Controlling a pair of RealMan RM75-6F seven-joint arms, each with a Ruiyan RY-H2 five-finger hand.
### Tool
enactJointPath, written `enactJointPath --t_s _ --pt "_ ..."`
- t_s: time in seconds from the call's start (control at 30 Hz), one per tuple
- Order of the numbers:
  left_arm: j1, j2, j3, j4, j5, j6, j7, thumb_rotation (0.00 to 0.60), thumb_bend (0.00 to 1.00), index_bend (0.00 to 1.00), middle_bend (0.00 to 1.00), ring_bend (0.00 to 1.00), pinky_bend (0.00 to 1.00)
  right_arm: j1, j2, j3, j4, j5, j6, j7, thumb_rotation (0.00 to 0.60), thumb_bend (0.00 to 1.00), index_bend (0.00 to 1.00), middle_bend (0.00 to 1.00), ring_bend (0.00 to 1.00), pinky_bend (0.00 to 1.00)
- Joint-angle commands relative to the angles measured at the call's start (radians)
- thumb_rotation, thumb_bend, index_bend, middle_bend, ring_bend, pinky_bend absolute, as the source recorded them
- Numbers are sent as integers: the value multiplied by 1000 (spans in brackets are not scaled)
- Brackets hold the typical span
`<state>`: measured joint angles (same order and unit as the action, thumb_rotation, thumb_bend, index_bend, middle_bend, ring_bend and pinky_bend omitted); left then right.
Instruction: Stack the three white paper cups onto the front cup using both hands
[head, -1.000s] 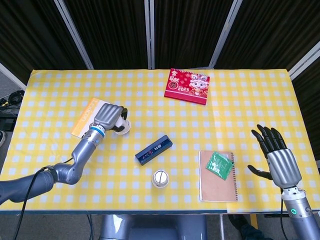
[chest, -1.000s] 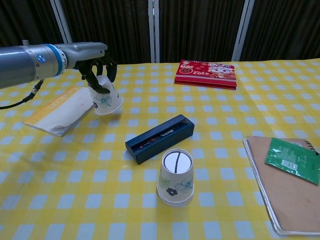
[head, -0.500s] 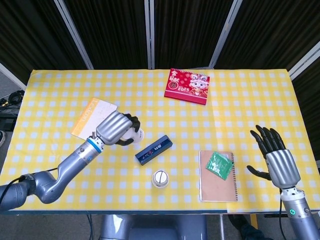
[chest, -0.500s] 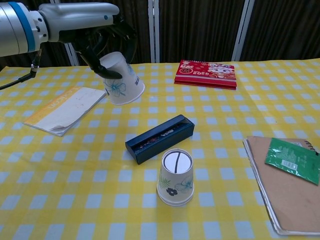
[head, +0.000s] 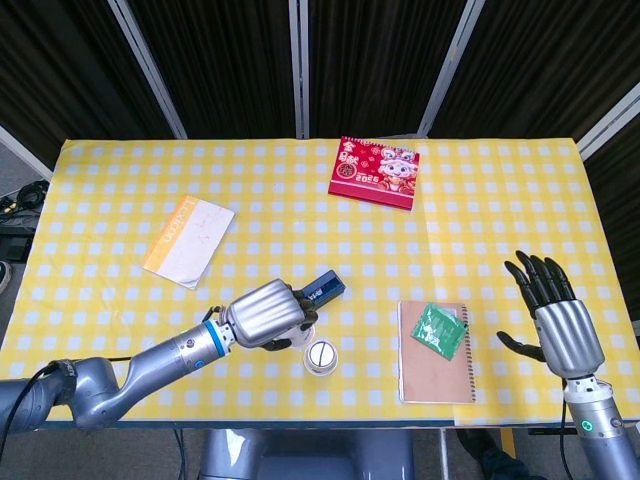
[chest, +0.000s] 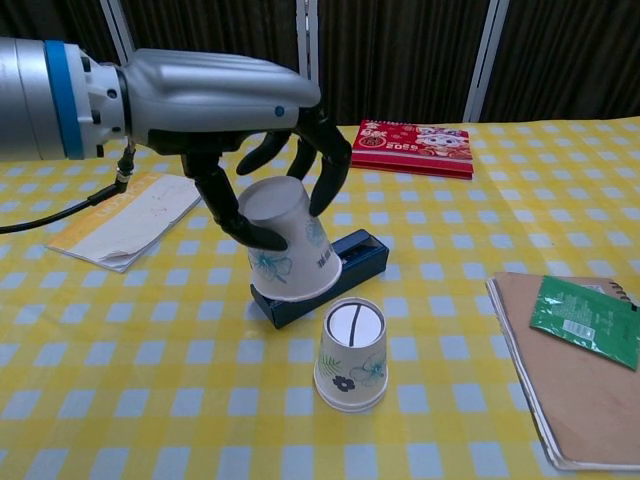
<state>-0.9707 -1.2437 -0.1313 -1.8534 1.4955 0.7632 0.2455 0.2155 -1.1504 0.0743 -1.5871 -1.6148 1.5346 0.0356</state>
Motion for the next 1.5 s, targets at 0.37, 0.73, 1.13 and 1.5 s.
enactJointPath --t_s 0.37,0.73,1.13,1.5 --pt "-79 -93 -12 -28 -85 -66 137 600 304 506 440 477 634 -6 3 8 -1 1 2 5 600 0 54 0 0 0" --pt "-103 -135 -5 -12 -143 -54 222 600 303 506 439 477 628 -11 8 14 -1 -2 9 15 600 0 54 0 0 0" --pt "-116 -174 17 15 -158 -38 253 600 9 13 4 50 210 -16 8 18 -7 -8 16 7 600 0 54 0 0 0" --pt "-65 -156 -8 45 -176 66 191 600 0 0 0 0 15 -19 13 21 -8 -9 19 15 600 0 54 0 0 0"
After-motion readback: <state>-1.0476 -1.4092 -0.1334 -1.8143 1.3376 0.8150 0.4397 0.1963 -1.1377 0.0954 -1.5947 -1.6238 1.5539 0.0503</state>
